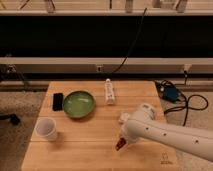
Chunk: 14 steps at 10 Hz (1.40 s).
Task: Place the pepper on the white sponge
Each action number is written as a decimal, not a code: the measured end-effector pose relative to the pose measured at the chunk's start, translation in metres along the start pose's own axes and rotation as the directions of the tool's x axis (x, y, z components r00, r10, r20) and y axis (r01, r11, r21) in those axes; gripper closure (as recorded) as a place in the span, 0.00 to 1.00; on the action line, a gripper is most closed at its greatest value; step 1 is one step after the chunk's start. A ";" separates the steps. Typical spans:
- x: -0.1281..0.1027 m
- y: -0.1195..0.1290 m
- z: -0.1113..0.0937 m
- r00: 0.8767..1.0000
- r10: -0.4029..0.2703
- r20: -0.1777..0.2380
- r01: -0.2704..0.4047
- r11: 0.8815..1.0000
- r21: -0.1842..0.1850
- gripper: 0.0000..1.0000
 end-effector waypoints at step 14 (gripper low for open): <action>0.052 -0.008 -0.013 1.000 0.024 0.004 -0.024 1.000 -0.016 1.00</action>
